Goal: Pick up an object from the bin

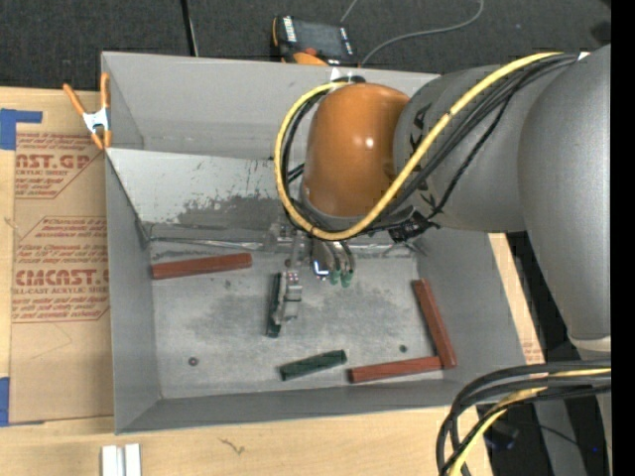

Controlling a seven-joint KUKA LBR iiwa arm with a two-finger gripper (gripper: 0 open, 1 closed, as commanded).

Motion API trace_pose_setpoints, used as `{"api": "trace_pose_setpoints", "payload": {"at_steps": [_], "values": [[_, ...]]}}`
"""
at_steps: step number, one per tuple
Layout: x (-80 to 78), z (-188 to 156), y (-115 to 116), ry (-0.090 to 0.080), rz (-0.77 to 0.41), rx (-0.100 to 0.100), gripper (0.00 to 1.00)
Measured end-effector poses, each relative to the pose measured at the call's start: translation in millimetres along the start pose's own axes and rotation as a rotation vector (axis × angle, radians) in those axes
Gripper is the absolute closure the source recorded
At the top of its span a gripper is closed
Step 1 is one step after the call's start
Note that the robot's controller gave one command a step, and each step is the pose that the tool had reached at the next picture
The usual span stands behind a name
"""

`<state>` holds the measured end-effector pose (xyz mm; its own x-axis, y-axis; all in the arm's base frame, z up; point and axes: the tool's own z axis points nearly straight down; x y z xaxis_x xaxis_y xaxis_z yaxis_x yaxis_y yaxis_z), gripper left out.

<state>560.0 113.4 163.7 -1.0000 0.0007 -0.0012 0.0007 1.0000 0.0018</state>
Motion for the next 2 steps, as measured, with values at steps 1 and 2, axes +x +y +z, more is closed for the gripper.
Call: {"api": "trace_pose_setpoints", "payload": {"at_steps": [1, 2], "values": [[-27.2, 94.5, -36.4, 0.005, 0.361, 0.001, 0.00], [35.8, 4.3, -91.0, -0.003, 0.322, 0.004, 0.00]]}}
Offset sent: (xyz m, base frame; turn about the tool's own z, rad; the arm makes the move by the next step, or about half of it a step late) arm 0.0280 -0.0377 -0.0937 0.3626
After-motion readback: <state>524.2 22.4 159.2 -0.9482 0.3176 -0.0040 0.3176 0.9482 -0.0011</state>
